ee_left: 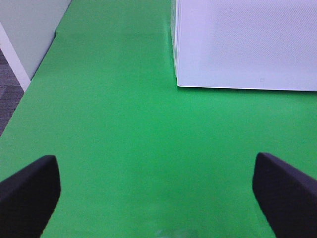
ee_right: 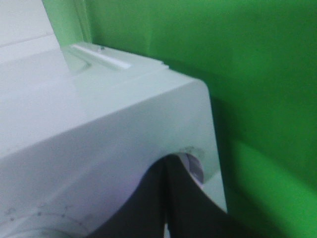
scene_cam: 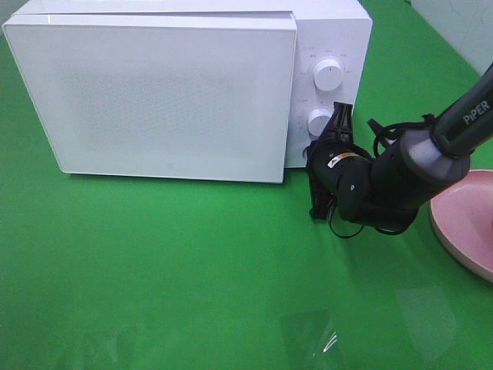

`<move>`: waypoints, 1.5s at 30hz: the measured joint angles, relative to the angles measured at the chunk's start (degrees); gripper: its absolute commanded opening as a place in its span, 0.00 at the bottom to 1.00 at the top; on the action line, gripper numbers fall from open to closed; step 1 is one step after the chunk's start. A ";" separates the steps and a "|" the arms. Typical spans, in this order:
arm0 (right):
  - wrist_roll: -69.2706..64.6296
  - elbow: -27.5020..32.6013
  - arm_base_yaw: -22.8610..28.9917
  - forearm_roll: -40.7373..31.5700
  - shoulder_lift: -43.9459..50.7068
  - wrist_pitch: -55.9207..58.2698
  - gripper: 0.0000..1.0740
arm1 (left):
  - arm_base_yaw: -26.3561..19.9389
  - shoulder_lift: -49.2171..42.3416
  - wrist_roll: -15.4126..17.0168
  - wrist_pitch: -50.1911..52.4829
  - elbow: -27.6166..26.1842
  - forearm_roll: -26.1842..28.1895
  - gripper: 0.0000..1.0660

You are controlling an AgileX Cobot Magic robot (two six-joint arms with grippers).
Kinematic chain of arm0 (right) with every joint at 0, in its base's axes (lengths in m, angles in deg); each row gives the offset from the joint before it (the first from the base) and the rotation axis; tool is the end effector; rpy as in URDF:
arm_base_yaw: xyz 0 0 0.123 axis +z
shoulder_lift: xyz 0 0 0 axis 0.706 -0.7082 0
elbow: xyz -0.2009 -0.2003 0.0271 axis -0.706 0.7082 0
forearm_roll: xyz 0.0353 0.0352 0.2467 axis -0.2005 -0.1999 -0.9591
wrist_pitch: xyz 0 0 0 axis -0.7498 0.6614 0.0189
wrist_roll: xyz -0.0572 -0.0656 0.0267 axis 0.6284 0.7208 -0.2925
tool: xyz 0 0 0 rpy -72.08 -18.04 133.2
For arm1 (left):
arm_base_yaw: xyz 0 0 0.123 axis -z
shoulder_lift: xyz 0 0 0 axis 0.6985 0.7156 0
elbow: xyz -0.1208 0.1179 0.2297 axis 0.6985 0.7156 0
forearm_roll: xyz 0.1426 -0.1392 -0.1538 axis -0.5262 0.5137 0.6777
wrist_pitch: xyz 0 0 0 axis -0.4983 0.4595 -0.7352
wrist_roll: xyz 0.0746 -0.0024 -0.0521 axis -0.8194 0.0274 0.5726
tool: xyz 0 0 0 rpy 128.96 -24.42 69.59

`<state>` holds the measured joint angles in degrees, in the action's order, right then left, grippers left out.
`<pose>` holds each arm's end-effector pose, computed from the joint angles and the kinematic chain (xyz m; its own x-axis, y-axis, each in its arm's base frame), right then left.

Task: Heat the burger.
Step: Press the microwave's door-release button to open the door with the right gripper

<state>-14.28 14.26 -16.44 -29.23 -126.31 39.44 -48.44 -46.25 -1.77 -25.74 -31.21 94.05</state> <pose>0.3562 0.1500 0.0822 0.0212 0.9874 0.1570 0.3428 -0.1547 0.9266 -0.0061 -0.0075 0.2835 -0.4115 0.0253 -0.9111 0.0209 0.9996 0.0183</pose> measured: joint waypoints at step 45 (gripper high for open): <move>4.58 -3.55 -1.09 -2.86 1.60 13.98 0.00 | 0.00 0.00 0.00 0.00 0.00 0.00 0.94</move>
<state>-9.70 10.71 -17.52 -32.09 -124.71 53.42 -48.44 -46.25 -1.77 -25.74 -31.21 94.05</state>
